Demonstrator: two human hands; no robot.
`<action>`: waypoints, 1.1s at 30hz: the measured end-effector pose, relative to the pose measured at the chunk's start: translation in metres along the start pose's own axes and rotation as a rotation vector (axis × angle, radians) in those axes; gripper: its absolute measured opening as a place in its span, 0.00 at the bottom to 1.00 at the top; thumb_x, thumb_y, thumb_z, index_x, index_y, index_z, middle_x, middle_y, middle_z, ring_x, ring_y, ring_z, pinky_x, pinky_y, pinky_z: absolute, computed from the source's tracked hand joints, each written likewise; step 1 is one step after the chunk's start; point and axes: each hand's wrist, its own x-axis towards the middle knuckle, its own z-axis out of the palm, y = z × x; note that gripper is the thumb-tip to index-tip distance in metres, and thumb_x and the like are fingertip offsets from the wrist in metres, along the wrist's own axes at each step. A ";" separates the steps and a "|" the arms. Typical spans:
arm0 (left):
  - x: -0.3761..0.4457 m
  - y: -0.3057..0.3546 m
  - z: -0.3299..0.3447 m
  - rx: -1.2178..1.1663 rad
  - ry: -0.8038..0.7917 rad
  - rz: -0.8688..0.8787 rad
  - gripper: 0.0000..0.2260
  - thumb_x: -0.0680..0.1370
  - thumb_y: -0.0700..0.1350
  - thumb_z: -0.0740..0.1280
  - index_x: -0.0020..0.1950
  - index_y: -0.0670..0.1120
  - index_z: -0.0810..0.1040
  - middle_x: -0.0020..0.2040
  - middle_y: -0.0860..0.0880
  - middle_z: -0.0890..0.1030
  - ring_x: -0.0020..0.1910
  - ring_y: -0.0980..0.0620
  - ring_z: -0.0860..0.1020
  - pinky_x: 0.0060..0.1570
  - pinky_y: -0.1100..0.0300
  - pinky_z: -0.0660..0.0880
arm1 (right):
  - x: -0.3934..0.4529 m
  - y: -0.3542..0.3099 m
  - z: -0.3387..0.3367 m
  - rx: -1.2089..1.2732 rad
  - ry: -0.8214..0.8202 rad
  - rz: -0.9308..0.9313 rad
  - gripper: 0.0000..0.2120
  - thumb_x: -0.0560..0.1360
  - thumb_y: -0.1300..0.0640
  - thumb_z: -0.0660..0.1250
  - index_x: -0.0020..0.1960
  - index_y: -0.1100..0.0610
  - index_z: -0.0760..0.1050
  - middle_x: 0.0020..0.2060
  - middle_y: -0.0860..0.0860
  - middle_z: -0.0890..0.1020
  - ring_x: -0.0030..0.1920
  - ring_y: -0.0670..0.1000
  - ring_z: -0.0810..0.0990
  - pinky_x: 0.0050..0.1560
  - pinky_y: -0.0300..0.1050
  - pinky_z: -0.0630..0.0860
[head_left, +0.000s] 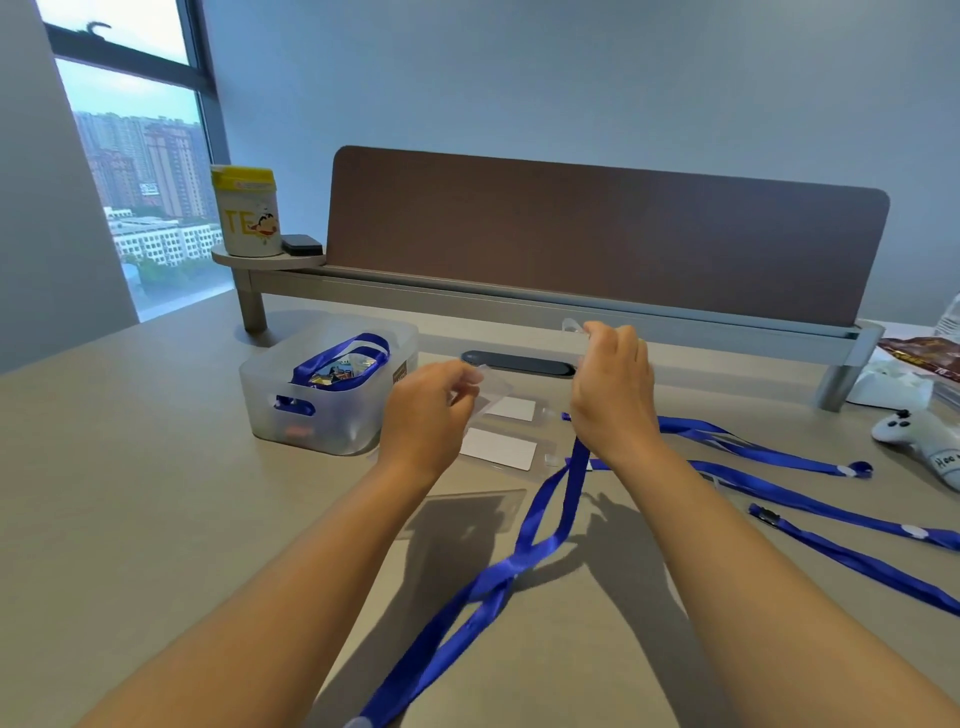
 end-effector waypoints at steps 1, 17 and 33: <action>0.000 0.000 -0.001 0.003 -0.007 -0.004 0.10 0.75 0.39 0.63 0.55 0.38 0.77 0.54 0.39 0.81 0.51 0.43 0.78 0.48 0.59 0.72 | 0.000 0.001 -0.002 -0.010 -0.008 -0.018 0.19 0.78 0.62 0.53 0.69 0.61 0.62 0.60 0.59 0.70 0.58 0.56 0.68 0.57 0.45 0.68; -0.073 -0.016 -0.050 0.147 -0.170 -0.027 0.10 0.75 0.39 0.64 0.54 0.40 0.78 0.54 0.41 0.81 0.48 0.50 0.76 0.49 0.61 0.70 | -0.111 -0.010 0.034 -0.012 -0.886 0.004 0.22 0.73 0.60 0.65 0.66 0.57 0.68 0.63 0.56 0.73 0.61 0.55 0.73 0.61 0.48 0.72; -0.048 -0.029 -0.056 0.062 -0.121 -0.149 0.09 0.75 0.41 0.63 0.53 0.40 0.78 0.53 0.41 0.81 0.45 0.54 0.71 0.47 0.62 0.70 | -0.079 -0.025 0.023 0.302 -0.737 0.075 0.12 0.75 0.57 0.64 0.34 0.51 0.68 0.39 0.53 0.81 0.44 0.52 0.78 0.43 0.41 0.75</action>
